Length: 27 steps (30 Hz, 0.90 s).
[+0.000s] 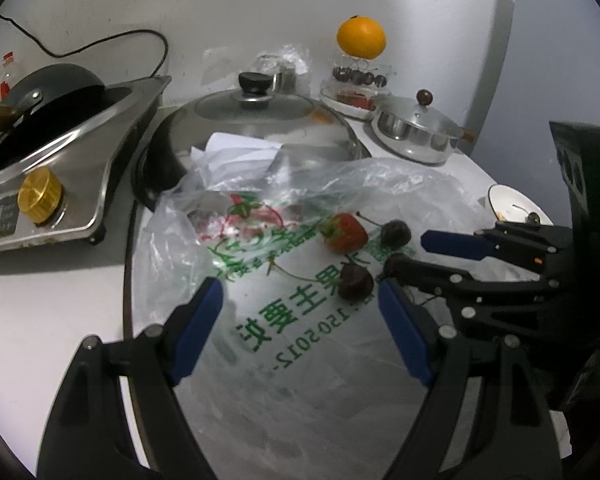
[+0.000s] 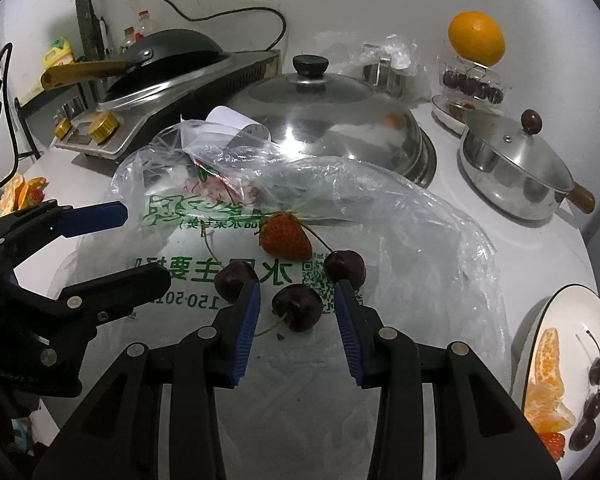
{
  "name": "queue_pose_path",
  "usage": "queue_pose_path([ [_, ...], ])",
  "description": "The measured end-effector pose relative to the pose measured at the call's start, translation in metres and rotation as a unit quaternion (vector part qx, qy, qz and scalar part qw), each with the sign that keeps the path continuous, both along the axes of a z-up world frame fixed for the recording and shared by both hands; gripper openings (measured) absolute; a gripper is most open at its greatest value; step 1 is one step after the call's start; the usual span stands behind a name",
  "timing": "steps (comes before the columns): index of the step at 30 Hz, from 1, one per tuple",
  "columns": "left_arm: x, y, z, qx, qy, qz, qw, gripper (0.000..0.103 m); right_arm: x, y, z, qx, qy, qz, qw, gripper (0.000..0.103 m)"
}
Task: Organize fruits
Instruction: 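Lower right tool onto a dark cherry while left tool lowers onto another cherry, then close right tool on its cherry while left tool closes on its cherry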
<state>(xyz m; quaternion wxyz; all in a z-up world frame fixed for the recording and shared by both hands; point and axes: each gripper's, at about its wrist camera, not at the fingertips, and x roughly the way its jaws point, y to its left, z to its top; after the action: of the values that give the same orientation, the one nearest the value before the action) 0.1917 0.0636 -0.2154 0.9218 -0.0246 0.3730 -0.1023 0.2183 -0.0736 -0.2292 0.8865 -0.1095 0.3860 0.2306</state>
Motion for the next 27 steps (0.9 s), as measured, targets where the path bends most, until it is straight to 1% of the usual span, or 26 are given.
queue_pose_path([
  [14,0.004,0.0,-0.003,0.007,0.001,0.003,1.0,0.082,0.007,0.008,-0.011,-0.003,0.016,0.004,1.0,0.041],
  [16,0.003,-0.001,-0.004,0.015,-0.003,0.004,0.9999,0.081,0.008,0.008,-0.012,-0.002,0.017,0.003,1.0,0.041],
  [22,0.002,-0.006,-0.002,0.026,-0.008,0.0,0.9996,0.082,0.012,0.004,-0.015,0.001,0.026,-0.008,1.0,0.04],
  [27,0.001,-0.011,-0.001,0.026,-0.009,-0.01,0.9996,0.081,0.016,0.001,-0.021,0.006,0.039,-0.012,0.999,0.04],
])
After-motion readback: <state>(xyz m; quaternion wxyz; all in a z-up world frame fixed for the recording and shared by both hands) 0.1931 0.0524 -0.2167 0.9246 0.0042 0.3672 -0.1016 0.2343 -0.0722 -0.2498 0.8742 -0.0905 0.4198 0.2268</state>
